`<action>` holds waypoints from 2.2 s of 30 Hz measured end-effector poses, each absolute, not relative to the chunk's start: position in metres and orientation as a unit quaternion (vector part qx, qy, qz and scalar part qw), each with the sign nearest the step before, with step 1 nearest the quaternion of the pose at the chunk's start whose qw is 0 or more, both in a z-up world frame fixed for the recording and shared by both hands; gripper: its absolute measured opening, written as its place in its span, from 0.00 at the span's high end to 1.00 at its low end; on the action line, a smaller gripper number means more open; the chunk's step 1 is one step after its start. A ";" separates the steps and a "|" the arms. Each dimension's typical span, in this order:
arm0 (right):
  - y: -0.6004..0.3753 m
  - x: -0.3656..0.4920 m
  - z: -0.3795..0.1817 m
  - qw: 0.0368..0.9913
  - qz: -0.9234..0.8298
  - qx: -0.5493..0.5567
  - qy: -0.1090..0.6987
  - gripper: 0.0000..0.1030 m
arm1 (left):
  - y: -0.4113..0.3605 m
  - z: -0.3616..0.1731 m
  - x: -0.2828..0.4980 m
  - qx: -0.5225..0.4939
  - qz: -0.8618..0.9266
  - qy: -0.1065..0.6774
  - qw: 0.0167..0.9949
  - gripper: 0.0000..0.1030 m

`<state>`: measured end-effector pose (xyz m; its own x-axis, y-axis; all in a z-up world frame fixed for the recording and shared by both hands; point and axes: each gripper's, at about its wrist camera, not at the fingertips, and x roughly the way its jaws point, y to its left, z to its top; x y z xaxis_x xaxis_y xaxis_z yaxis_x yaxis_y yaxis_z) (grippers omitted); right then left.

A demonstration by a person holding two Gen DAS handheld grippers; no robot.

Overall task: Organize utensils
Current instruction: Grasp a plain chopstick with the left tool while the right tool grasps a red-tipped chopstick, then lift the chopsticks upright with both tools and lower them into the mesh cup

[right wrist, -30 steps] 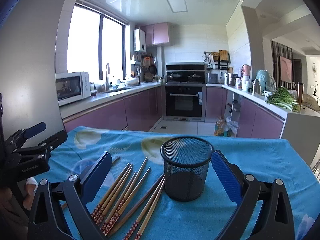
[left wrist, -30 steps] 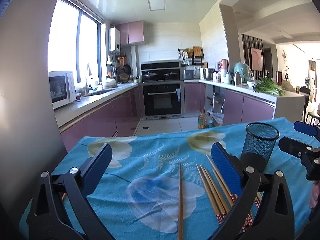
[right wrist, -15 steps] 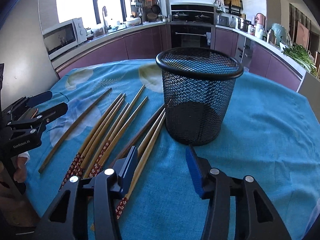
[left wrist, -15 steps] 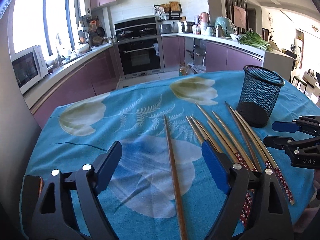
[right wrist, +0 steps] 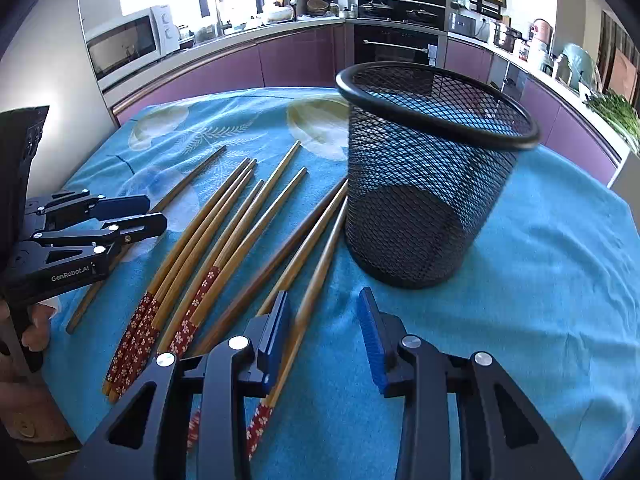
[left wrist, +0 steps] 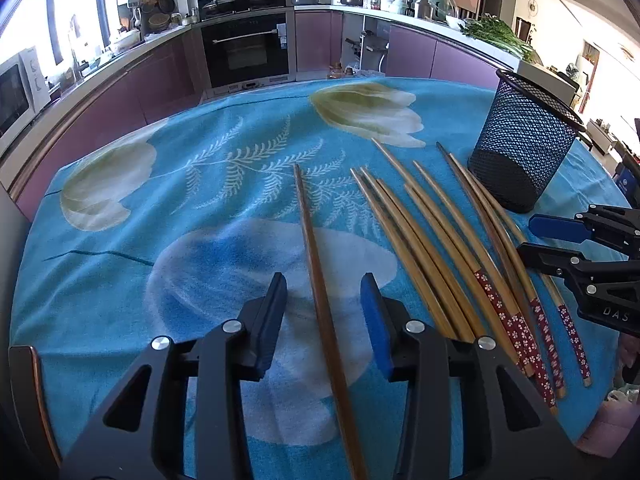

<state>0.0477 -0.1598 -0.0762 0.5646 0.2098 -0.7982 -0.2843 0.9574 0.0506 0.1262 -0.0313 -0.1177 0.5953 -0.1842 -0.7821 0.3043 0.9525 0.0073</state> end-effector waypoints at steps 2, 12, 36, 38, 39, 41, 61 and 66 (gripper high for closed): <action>-0.161 0.051 -0.076 0.883 0.144 -0.037 0.446 0.65 | -0.033 -0.117 0.130 0.068 -0.142 0.431 0.888 0.69; -0.168 0.057 -0.078 0.881 0.158 0.013 0.447 0.93 | -0.040 -0.113 0.130 0.051 -0.144 0.432 0.889 0.92; -0.208 0.015 0.014 0.927 0.217 0.084 0.294 0.95 | -0.014 0.009 0.076 -0.040 -0.274 0.334 0.901 0.93; -0.210 0.014 0.022 0.932 0.217 0.086 0.278 0.95 | -0.017 0.023 0.071 -0.044 -0.284 0.319 0.903 0.93; -0.212 0.014 0.027 0.933 0.219 0.088 0.271 0.95 | -0.017 0.031 0.070 -0.048 -0.292 0.310 0.903 0.93; -0.217 0.016 0.036 0.936 0.221 0.091 0.257 0.95 | -0.020 0.044 0.069 -0.052 -0.301 0.296 0.905 0.93; -0.259 0.048 0.117 0.961 0.212 0.068 0.166 0.95 | -0.103 0.140 0.108 -0.063 -0.355 0.219 0.907 0.93; -0.258 0.064 0.098 0.955 0.205 0.057 0.208 0.95 | -0.133 0.112 0.133 -0.038 -0.355 0.255 0.899 0.93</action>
